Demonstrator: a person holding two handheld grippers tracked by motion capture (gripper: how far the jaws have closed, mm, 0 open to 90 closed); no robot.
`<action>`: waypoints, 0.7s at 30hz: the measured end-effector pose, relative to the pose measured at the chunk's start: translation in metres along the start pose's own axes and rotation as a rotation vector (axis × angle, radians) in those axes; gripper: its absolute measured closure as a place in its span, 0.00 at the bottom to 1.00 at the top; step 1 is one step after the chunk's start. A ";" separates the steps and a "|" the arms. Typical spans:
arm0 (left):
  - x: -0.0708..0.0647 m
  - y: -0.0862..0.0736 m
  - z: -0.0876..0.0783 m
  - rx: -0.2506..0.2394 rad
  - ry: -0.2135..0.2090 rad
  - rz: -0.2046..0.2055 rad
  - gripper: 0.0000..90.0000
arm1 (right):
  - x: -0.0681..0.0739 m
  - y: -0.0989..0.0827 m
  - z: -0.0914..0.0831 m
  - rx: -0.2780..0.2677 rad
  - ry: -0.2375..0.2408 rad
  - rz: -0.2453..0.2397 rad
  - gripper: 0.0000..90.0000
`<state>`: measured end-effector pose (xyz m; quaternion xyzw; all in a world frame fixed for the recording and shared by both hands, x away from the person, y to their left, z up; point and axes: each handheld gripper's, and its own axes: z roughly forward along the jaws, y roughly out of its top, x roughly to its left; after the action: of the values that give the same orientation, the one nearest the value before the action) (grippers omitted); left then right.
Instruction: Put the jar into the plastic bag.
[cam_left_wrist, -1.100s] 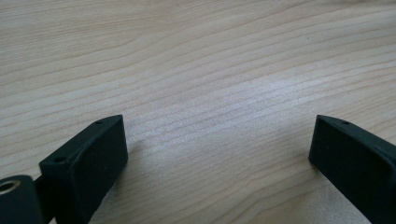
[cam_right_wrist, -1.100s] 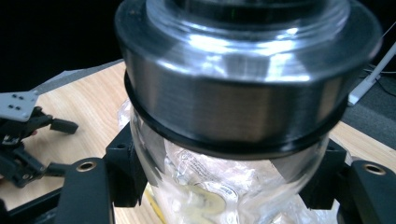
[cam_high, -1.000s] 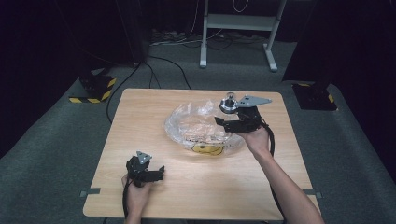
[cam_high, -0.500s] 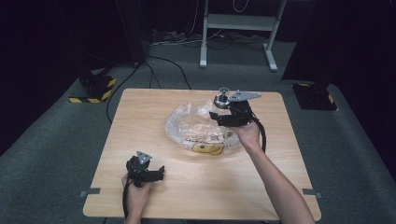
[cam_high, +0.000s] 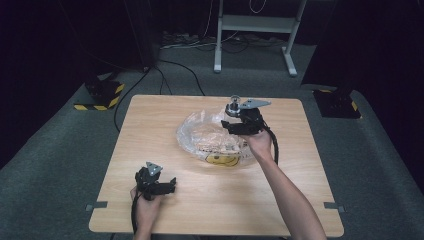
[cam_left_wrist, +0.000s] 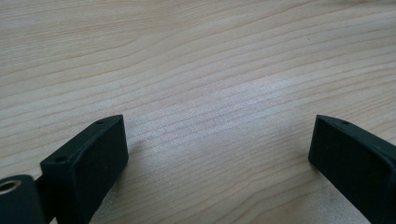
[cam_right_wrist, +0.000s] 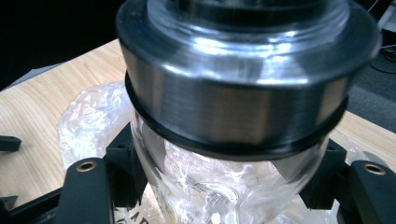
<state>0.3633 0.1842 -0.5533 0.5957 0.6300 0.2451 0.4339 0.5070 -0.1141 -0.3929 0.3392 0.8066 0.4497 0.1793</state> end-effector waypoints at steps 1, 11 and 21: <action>0.000 0.000 0.000 0.000 0.000 0.000 0.05 | 0.000 0.000 0.000 0.000 0.000 0.000 0.36; 0.000 0.000 0.000 -0.002 0.001 -0.001 0.05 | 0.000 -0.006 0.015 0.010 -0.004 0.011 0.36; 0.000 0.000 0.000 -0.001 0.001 -0.001 0.05 | -0.001 -0.018 0.029 0.017 -0.015 0.040 0.36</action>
<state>0.3633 0.1839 -0.5533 0.5950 0.6302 0.2457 0.4341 0.5182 -0.1043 -0.4231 0.3602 0.8022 0.4436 0.1732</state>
